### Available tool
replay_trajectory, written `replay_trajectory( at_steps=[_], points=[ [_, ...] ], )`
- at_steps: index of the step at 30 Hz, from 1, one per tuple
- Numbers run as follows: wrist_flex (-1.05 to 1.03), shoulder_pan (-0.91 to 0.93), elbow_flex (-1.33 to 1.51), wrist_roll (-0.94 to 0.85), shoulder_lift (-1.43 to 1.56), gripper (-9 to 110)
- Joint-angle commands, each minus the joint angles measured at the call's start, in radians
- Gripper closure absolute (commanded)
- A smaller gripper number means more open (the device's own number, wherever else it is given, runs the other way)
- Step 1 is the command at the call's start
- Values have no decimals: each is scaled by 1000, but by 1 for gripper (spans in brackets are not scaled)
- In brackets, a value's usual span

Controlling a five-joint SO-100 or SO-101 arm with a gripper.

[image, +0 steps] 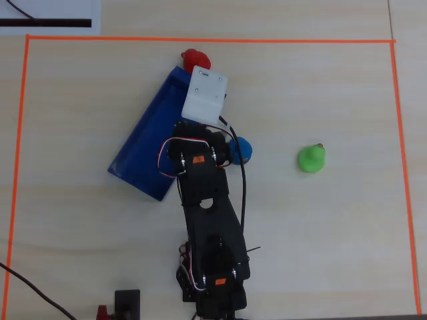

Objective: Grasp yellow duck and put it into box.

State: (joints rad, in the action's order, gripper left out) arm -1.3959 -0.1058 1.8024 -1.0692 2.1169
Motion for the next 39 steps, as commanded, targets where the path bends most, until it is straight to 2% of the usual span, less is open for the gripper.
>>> replay_trajectory(
  at_steps=[1, 14, 21, 31, 35, 39],
  points=[
    [100, -20, 144, 35, 52, 101],
    [178, -230, 261, 229, 43, 101],
    [311, -264, 373, 236, 8, 101],
    [354, -264, 446, 184, 9, 73],
    [310, -253, 391, 181, 32, 73],
    [184, -230, 262, 181, 115, 88]
  ],
)
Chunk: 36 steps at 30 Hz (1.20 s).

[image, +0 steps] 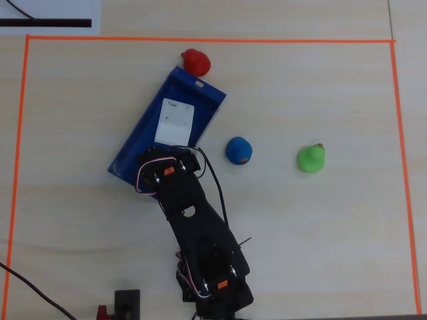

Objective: Grasp yellow duck and put it into box.

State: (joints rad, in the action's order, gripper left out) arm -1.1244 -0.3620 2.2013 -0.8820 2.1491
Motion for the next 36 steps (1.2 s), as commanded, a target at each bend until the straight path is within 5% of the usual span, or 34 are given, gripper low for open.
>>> replay_trajectory(
  at_steps=[1, 3, 21, 36],
  points=[
    [-106, 29, -153, -6, 121, 93],
    [-133, 32, -143, -14, 202, 101],
    [-55, 161, 698, -230, 988, 101],
    [-176, 181, 908, -278, 1161, 101]
  ],
)
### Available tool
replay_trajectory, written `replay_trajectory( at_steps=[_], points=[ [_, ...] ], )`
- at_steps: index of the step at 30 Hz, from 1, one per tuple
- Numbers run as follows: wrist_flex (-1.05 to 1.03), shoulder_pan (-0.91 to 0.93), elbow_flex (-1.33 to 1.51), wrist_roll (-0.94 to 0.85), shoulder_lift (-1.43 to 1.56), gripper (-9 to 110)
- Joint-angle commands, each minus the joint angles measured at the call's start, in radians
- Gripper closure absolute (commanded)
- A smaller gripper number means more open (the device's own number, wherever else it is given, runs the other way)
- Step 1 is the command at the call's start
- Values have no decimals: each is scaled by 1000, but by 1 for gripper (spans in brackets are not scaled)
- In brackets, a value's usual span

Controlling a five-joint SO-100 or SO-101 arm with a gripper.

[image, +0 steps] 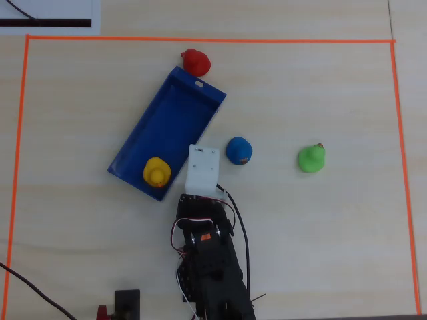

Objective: Grasp yellow duck and put it into box.

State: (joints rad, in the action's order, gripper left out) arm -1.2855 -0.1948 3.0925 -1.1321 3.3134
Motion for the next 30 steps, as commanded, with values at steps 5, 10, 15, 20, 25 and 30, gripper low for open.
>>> replay_trajectory(
  at_steps=[5, 10, 15, 20, 25, 30],
  points=[
    [-15, 32, 17, -37, -3, 101],
    [-17, 35, 17, -35, -3, 101],
    [-17, 35, 17, -35, -3, 101],
    [-17, 35, 17, -35, -3, 101],
    [-17, 35, 17, -35, -3, 101],
    [-17, 35, 17, -35, -3, 101]
  ],
)
